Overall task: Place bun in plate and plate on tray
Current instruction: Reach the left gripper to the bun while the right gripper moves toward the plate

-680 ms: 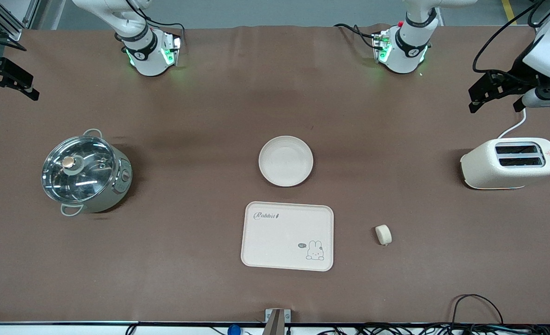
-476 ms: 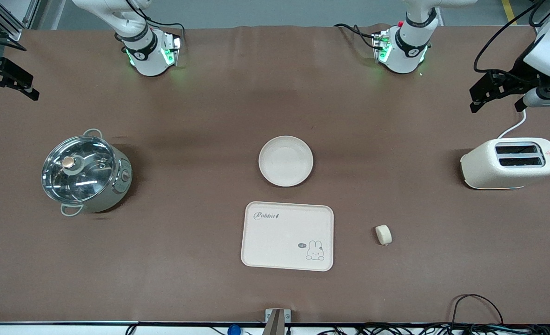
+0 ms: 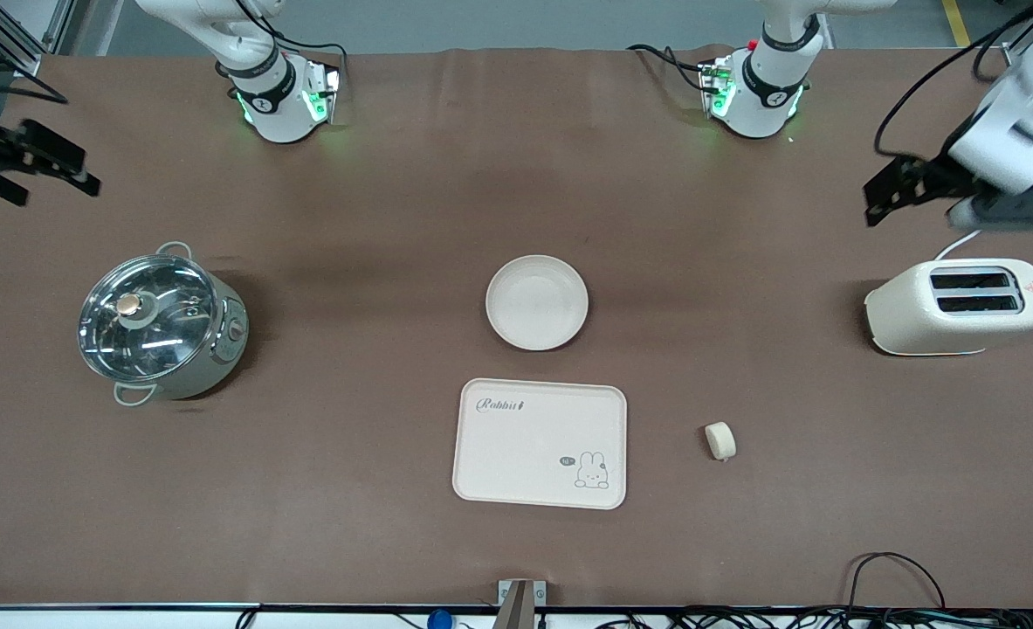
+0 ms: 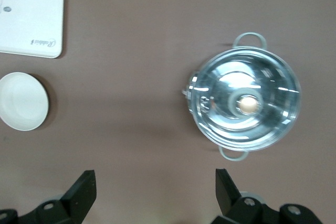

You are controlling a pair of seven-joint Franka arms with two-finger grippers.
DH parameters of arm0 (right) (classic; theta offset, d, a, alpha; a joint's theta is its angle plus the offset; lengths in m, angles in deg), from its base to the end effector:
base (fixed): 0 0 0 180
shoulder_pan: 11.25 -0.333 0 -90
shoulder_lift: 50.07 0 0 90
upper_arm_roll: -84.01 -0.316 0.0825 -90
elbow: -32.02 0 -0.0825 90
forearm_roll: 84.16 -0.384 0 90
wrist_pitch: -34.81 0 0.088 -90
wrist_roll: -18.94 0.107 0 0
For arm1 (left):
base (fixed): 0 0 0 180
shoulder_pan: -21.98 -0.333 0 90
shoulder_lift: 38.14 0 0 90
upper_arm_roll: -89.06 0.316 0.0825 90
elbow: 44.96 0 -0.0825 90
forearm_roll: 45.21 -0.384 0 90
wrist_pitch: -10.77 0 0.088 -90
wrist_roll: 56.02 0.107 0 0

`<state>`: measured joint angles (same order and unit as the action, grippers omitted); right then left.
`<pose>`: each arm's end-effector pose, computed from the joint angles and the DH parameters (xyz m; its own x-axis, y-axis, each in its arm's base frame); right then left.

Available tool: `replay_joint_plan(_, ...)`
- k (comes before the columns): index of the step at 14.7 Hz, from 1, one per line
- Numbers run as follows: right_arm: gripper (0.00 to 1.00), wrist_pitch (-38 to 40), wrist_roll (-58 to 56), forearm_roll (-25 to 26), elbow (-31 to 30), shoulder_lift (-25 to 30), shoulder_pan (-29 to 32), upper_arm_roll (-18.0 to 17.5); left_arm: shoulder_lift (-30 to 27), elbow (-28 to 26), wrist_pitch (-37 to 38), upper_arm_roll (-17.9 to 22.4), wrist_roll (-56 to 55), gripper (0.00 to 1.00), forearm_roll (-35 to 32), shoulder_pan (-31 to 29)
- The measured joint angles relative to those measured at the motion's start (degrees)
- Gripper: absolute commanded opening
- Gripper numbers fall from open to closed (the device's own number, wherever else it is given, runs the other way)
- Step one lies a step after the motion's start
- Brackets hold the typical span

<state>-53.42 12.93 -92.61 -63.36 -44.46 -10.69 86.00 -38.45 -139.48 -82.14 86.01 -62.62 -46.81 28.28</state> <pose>0.5201 -0.0080 0.6315 0.9979 0.0639 -0.0107 0.0616 -0.9864 -0.1523 0.5484 -0.0875 0.5946 0.9986 -0.0494 -0.0193 -0.0500 -0.9983 -0.0306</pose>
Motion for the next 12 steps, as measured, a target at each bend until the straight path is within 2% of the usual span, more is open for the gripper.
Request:
replay_joint_plan(3,1.0,-10.39,2.19,-0.77,-7.02,-3.99,-4.34,-0.29,12.69,-0.45,-12.5,-1.64,-0.02,1.0,0.69,0.36)
replay_joint_plan(7,1.0,-20.36,9.3,-3.05,-11.99,-9.87,-12.48,-0.59,30.32,-0.17,-35.51,-4.59,-0.06,1.0,2.13,1.44)
replay_joint_plan(9,1.0,-26.27,13.27,-3.37,-12.65,-13.49,-17.74,-0.72,36.17,0.25,-43.18,-4.76,-0.06,1.0,2.12,2.77)
replay_joint_plan(12,1.0,-35.33,18.53,-5.91,-13.02,-19.52,-24.34,-0.77,41.31,0.82,-48.24,-4.76,0.95,1.0,-0.27,3.23)
